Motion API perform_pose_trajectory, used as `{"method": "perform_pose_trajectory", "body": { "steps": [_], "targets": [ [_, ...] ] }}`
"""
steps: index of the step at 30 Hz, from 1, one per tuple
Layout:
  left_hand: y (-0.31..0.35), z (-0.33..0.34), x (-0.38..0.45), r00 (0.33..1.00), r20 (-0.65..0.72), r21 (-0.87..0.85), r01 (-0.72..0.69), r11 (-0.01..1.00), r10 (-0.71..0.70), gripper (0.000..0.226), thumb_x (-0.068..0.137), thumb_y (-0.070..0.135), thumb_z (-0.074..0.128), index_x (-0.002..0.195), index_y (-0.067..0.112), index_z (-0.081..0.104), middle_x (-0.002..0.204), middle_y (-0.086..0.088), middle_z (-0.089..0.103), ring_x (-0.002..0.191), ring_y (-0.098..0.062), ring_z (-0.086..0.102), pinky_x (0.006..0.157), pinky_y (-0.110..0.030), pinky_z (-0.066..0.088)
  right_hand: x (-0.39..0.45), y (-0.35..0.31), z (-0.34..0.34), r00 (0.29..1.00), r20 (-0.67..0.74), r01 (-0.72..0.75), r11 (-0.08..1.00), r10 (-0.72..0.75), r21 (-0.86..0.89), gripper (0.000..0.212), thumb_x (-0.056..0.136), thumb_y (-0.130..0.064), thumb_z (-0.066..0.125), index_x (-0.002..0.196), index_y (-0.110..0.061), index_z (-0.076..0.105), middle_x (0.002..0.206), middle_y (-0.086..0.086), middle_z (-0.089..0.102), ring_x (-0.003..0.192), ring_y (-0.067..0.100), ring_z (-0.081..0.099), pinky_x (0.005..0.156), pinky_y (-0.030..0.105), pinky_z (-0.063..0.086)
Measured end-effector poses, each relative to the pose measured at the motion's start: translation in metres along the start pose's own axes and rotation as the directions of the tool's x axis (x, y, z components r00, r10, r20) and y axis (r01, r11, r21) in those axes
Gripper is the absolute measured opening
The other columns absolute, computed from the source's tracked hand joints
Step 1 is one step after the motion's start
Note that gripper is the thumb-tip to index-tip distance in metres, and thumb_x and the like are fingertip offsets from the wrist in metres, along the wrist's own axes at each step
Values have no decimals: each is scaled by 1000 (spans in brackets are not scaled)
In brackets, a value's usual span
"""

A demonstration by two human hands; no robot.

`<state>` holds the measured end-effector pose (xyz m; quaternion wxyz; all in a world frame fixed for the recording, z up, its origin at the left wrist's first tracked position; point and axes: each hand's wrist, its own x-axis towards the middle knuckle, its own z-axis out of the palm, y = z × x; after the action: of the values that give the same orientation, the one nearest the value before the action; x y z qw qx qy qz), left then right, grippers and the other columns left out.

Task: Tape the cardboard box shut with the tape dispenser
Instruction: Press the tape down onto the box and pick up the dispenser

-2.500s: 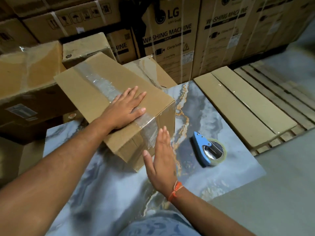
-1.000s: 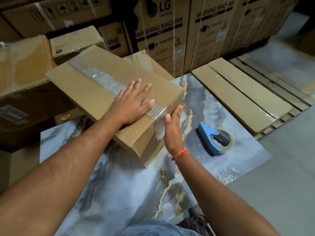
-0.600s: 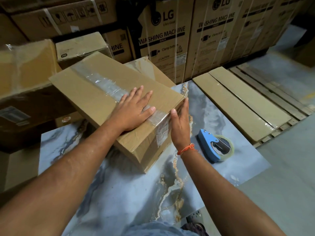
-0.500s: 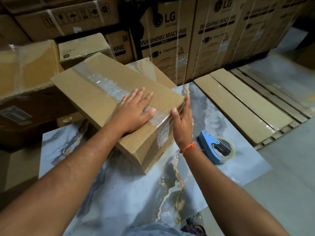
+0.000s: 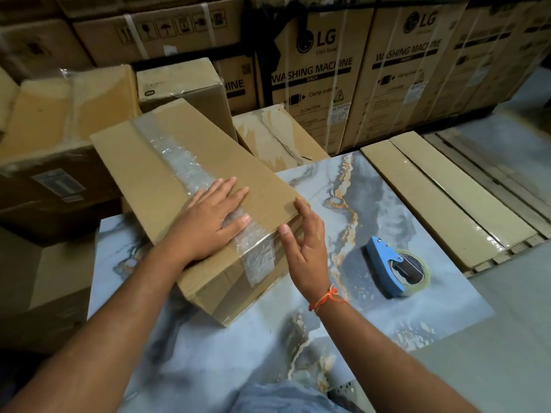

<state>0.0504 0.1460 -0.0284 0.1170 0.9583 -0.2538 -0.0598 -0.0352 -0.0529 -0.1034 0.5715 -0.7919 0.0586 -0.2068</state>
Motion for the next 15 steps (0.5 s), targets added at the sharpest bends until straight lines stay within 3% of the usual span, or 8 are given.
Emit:
{"method": "perform_pose_trajectory", "body": {
  "steps": [3, 6, 9, 11, 13, 15],
  "targets": [
    [27, 1, -7, 999, -30, -71, 13, 997, -15, 90, 83, 71, 16, 161, 29, 32, 173, 1, 19, 160, -23, 12, 129, -47, 13, -11, 9, -19, 998, 29, -58, 997, 56, 56, 58, 101, -33, 53, 154, -36, 29, 144, -12, 42, 135, 2, 43, 106, 17, 39],
    [71, 14, -7, 993, -19, -111, -121, 986, 119, 88, 84, 69, 21, 159, 25, 39, 171, -1, 27, 159, -24, 18, 128, -48, 20, -28, 29, -51, 989, 27, -147, 988, 146, 44, 47, 101, -25, 55, 145, -34, 44, 141, -8, 49, 123, 6, 55, 88, 13, 49],
    [118, 41, -2, 956, -99, -141, -288, 947, 276, 69, 93, 57, 37, 150, 21, 53, 163, -5, 43, 155, -27, 31, 126, -48, 28, -40, 55, -92, 981, -50, -188, 981, 186, -45, 34, 97, -13, 60, 129, -27, 60, 126, -2, 62, 112, 10, 62, 86, 17, 54],
    [146, 65, 3, 933, -160, -227, -352, 908, 322, 54, 96, 46, 50, 141, 19, 63, 154, -5, 54, 148, -24, 43, 122, -39, 33, -41, 74, -121, 979, -89, -196, 972, 186, -131, 31, 93, -6, 62, 118, -23, 68, 115, -1, 67, 108, 15, 63, 85, 20, 54],
    [168, 90, 10, 951, -123, -366, -308, 878, 282, 46, 94, 40, 57, 135, 22, 68, 149, -1, 60, 141, -16, 51, 117, -29, 38, -37, 95, -148, 979, -111, -195, 950, 173, -243, 28, 87, -6, 62, 108, -21, 72, 107, -5, 69, 105, 14, 63, 85, 32, 56],
    [186, 114, 22, 986, -11, -502, -150, 852, 167, 39, 93, 39, 60, 128, 24, 72, 142, 4, 66, 132, -10, 58, 113, -26, 43, -29, 114, -172, 981, -121, -182, 928, 150, -326, 25, 83, -10, 59, 102, -19, 74, 102, -9, 69, 103, 12, 63, 83, 45, 57]
  ]
}}
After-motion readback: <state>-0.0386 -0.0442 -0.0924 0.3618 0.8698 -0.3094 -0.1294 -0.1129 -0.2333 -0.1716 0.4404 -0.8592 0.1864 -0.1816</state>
